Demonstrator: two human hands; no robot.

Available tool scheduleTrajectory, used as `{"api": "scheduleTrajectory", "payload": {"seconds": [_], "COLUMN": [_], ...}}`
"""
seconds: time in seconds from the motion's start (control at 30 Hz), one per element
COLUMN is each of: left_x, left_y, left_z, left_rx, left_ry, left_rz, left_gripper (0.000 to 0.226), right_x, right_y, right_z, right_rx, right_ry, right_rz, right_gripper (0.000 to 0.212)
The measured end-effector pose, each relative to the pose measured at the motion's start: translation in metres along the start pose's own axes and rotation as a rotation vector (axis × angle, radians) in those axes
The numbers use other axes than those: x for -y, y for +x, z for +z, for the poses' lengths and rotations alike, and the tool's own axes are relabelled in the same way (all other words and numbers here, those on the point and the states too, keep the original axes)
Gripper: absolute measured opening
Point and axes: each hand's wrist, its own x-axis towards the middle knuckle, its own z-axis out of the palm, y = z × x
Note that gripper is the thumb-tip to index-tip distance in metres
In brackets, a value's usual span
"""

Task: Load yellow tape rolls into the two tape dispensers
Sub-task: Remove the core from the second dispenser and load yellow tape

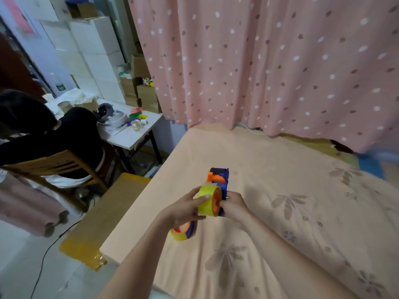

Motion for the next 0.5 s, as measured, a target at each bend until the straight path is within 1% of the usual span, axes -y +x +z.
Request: {"api": "scheduleTrajectory", "payload": {"seconds": [0.07, 0.13, 0.27, 0.33, 0.4, 0.5], "left_x": [0.001, -0.001, -0.011, -0.013, -0.013, -0.01], "left_y": [0.01, 0.019, 0.031, 0.039, 0.045, 0.051], "left_z": [-0.007, -0.013, -0.022, -0.02, -0.016, -0.01], "left_rx": [0.1, 0.155, 0.234, 0.254, 0.26, 0.243], "left_ry": [-0.012, -0.037, -0.143, -0.16, -0.137, -0.107], "left_rz": [-0.01, 0.003, 0.001, -0.014, -0.02, -0.012], "left_gripper": [0.069, 0.063, 0.064, 0.066, 0.069, 0.077], "right_x": [0.0, 0.002, 0.008, 0.007, 0.005, 0.007], "right_y": [0.001, 0.001, 0.005, 0.006, 0.008, 0.01], "right_z": [0.007, 0.012, 0.013, 0.013, 0.015, 0.008], "right_rx": [0.066, 0.114, 0.128, 0.106, 0.064, 0.016], "right_ry": [0.102, 0.119, 0.113, 0.105, 0.042, -0.148], "right_rz": [0.017, 0.012, 0.026, 0.032, 0.032, 0.058], "right_gripper": [0.029, 0.028, 0.03, 0.03, 0.027, 0.026]}}
